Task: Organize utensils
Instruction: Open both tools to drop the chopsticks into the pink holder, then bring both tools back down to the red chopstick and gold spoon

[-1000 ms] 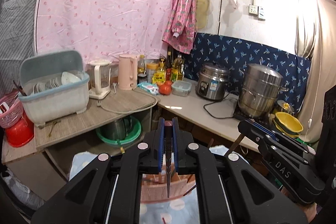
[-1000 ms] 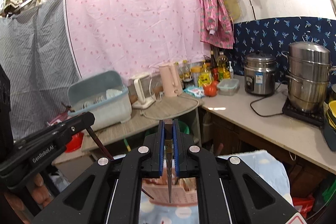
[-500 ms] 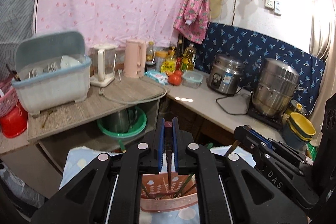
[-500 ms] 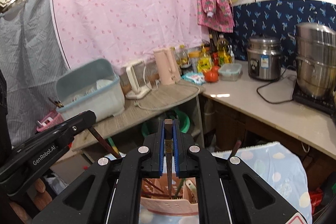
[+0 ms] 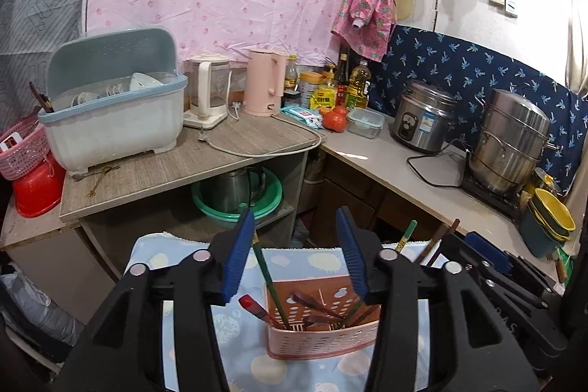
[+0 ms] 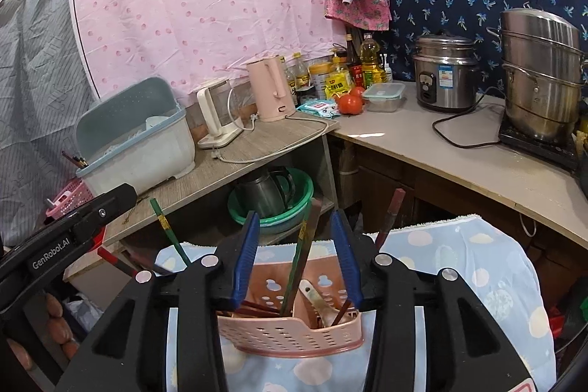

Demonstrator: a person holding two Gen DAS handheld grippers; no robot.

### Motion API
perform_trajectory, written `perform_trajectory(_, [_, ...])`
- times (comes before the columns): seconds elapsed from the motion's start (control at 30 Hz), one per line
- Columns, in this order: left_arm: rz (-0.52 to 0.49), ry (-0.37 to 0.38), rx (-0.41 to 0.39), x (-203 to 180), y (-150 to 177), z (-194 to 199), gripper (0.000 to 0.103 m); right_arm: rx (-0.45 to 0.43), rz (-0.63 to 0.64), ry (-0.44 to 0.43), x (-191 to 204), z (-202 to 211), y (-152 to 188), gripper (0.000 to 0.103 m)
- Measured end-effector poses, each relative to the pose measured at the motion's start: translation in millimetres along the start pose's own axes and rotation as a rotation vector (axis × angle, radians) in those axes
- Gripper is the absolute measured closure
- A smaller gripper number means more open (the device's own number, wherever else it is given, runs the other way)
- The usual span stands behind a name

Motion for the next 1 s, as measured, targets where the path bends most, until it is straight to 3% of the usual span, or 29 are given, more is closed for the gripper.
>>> perform_trajectory(0.57, [-0.013,-0.012,0.033,5,33,48,0.057,0.028,0.023,-0.026,8,63,38,0.062])
perform_trajectory(1.0, [-0.006,-0.014,0.152,12,111,92,0.057,0.144,0.061,-0.018,8,116,118,0.062])
Point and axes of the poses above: each gripper's, at about its wrist camera, not at the fingertips, and z roughly against the way its jaws point, x to its left, y to its underside, the point moved 8 cm from there along -z, roughly the way its jaws point, and after that the axes turned 13 degrees about -x, right-handed, at the moved point
